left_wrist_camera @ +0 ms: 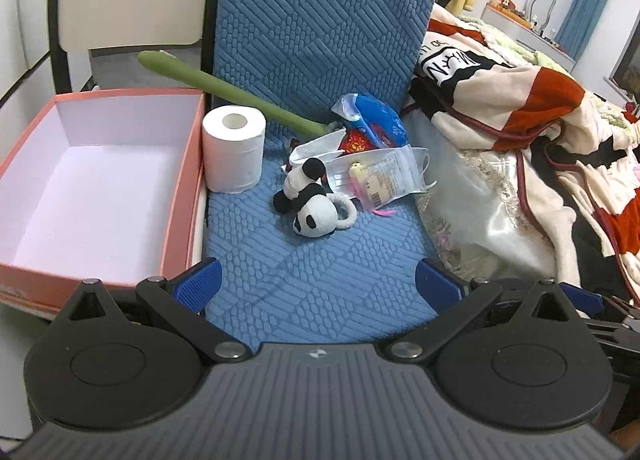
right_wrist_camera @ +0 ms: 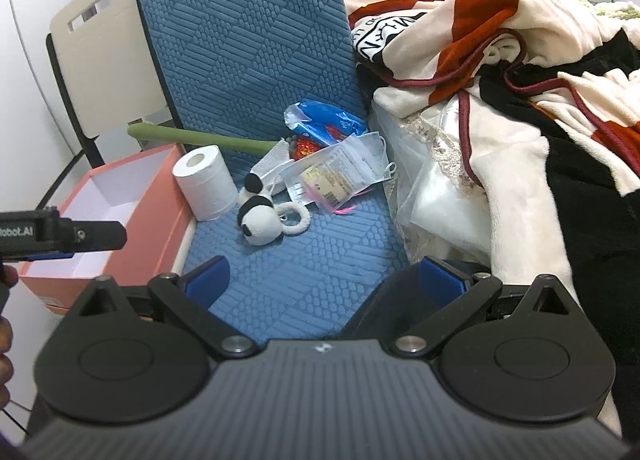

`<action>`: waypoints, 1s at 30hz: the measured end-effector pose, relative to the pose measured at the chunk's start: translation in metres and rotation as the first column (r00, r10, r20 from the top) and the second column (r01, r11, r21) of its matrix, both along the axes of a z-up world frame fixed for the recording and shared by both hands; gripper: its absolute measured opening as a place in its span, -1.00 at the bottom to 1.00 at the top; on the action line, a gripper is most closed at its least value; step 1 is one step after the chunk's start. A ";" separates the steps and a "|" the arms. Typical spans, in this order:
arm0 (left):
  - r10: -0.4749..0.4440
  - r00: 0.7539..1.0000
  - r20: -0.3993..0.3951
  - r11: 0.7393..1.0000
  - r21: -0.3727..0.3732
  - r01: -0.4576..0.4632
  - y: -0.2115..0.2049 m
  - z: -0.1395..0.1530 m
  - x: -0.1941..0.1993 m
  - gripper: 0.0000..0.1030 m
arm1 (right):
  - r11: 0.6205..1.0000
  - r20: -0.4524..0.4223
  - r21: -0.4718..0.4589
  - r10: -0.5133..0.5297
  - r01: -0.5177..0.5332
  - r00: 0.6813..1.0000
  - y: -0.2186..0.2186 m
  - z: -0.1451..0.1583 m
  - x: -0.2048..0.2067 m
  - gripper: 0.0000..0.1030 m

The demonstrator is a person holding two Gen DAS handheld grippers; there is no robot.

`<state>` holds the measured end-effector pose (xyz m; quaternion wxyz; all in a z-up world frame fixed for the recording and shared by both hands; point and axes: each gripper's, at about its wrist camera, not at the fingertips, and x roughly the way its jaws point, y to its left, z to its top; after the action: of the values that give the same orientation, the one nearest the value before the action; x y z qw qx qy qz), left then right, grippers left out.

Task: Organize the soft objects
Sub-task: 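Close the left gripper on the panda plush while the right grasps the plastic bag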

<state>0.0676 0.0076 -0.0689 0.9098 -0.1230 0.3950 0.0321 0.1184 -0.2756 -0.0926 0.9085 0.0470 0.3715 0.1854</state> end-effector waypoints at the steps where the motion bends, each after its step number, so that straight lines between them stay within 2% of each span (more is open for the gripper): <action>1: -0.001 1.000 0.000 1.000 0.001 0.001 0.000 -0.004 0.004 1.00 | 1.000 0.005 -0.006 -0.001 0.001 1.000 0.001 -0.003 0.003 1.00; 11: -0.010 0.999 -0.036 1.000 0.008 0.011 0.001 -0.040 0.043 1.00 | 0.999 0.037 -0.040 -0.009 0.011 0.999 0.012 -0.036 0.033 1.00; 17: -0.006 0.999 -0.049 1.000 -0.007 0.006 0.002 -0.059 0.060 1.00 | 0.999 0.048 0.028 -0.025 0.024 0.999 0.012 -0.046 0.052 1.00; 21: -0.019 0.998 -0.066 1.000 -0.018 0.018 -0.001 -0.073 0.074 1.00 | 0.992 0.042 0.117 -0.059 0.054 0.997 0.009 -0.050 0.065 1.00; 27: -0.017 0.997 -0.081 0.999 -0.036 0.014 -0.003 -0.094 0.094 1.00 | 0.991 0.047 0.109 -0.089 0.084 0.995 0.016 -0.064 0.083 1.00; 30: 0.002 0.996 -0.090 0.999 -0.041 -0.006 -0.001 -0.104 0.103 1.00 | 0.995 0.054 0.087 -0.059 0.054 0.997 0.026 -0.070 0.094 1.00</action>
<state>0.1706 0.0065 -0.1725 0.8883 -0.1410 0.4360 0.0315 0.2121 -0.2497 -0.1630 0.9207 0.0912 0.3359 0.1767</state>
